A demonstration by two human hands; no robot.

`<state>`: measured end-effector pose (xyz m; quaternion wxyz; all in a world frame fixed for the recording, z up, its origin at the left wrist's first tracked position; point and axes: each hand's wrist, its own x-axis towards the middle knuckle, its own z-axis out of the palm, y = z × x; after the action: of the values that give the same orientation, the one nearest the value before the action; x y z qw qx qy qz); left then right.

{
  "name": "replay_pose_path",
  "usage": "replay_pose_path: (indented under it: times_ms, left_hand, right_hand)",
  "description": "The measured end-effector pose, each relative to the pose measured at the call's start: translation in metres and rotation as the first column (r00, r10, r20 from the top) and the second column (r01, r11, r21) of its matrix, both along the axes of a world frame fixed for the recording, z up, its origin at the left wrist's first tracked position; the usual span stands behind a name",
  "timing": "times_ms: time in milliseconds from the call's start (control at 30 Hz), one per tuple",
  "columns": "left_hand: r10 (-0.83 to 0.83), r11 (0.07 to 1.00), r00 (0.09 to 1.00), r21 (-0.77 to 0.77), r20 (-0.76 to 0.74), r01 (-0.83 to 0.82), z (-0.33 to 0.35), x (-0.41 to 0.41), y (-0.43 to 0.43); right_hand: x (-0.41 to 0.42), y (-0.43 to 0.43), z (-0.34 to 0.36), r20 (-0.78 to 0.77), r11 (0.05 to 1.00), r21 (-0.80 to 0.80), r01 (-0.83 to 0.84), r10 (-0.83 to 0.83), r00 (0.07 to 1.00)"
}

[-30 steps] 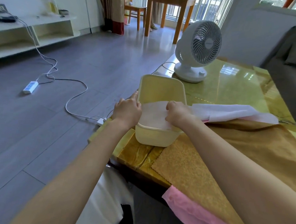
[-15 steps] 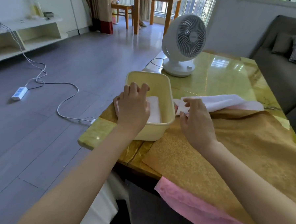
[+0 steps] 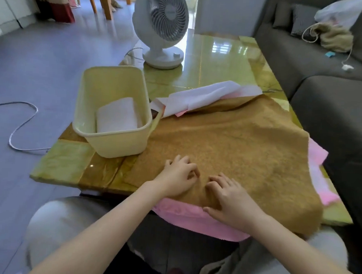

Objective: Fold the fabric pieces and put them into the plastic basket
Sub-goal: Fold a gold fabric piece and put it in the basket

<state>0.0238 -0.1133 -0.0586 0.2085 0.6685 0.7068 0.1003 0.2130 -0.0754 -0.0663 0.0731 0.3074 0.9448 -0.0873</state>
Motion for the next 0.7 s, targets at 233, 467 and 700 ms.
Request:
replay_pose_path:
  times_ms: [233,467,700]
  left_hand:
    - [0.023,1.0,1.0,-0.014,0.001,-0.023,0.001,-0.003,-0.004]
    - [-0.052,0.986,0.995,-0.152,0.081,0.063,0.011,0.009,-0.017]
    - [0.068,0.996,0.997,0.06,-0.031,-0.066,0.014,0.013,-0.022]
  right_hand:
    - [0.006,0.004,0.002,-0.079,0.999,-0.047,-0.011,0.008,0.997]
    - [0.018,0.007,0.014,-0.316,0.97,-0.091,0.225,-0.243,0.917]
    - [0.052,0.012,0.02,-0.373,0.891,-0.001,0.454,-0.422,0.827]
